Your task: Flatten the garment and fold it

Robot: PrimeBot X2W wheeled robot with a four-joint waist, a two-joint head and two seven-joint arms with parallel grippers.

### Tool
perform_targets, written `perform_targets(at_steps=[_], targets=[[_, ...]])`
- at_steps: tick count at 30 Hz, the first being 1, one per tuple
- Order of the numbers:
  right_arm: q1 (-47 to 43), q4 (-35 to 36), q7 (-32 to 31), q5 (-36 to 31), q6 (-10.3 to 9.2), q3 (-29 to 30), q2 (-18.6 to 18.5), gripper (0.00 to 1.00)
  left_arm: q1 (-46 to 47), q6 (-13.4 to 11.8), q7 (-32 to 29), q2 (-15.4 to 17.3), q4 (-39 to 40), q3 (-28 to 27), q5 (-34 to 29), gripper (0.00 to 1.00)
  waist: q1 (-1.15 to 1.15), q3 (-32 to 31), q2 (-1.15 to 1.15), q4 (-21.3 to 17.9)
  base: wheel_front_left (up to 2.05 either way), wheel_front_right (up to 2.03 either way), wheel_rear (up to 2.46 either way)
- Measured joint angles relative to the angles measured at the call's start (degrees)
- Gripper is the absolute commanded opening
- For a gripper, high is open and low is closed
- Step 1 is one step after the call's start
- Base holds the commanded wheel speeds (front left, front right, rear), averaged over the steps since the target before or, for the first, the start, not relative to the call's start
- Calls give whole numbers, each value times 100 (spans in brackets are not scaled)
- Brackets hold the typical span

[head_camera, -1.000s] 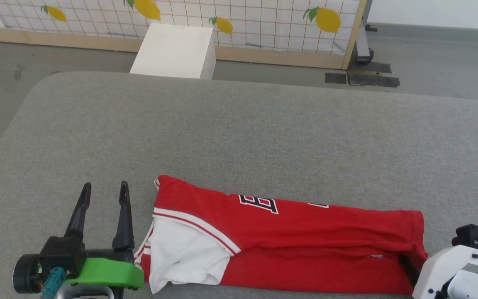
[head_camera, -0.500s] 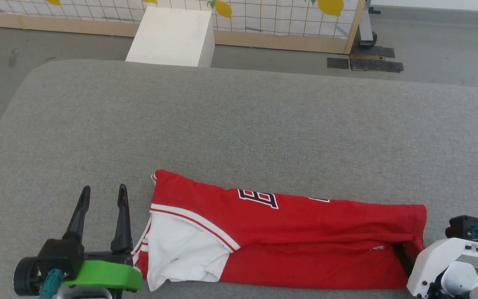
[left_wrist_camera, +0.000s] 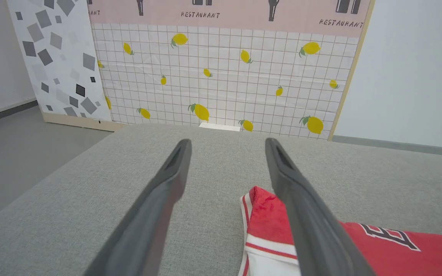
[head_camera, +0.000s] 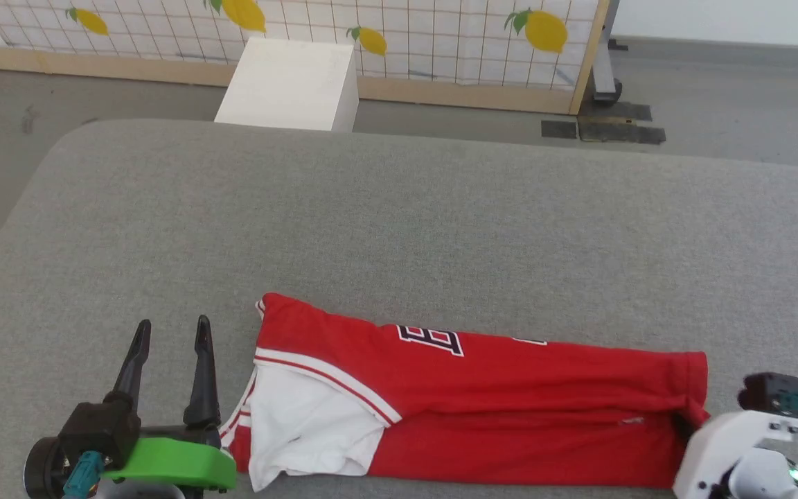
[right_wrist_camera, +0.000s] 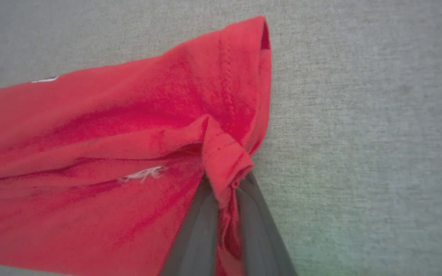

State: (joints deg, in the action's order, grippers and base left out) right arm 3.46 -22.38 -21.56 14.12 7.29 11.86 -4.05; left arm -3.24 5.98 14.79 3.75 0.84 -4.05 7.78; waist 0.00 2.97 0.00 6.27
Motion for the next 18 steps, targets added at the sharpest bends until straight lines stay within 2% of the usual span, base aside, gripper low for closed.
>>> perform_targets(at_steps=[4, 11, 14, 18], targets=[[-146, 78, 16, -26, 31, 283, -135, 0, -8, 9, 0, -15, -1, -25, -18, 100, 0, -79, 0, -32, 0, 0, 0], [-268, 89, -11, -207, 30, 826, -671, 0, -26, 54, 0, -40, -34, -29, -26, 100, 0, -134, 0, -84, 0, 0, 0], [-271, 125, -14, -194, 30, 877, -740, 0, -26, 57, -1, -44, -58, -31, -32, 100, 0, -174, 0, -95, 0, 0, 0], [-361, 413, -90, -77, 30, 655, -775, 0, -39, 60, -1, -51, -120, -44, -32, 100, 0, -268, 0, -108, 0, 0, 0]])
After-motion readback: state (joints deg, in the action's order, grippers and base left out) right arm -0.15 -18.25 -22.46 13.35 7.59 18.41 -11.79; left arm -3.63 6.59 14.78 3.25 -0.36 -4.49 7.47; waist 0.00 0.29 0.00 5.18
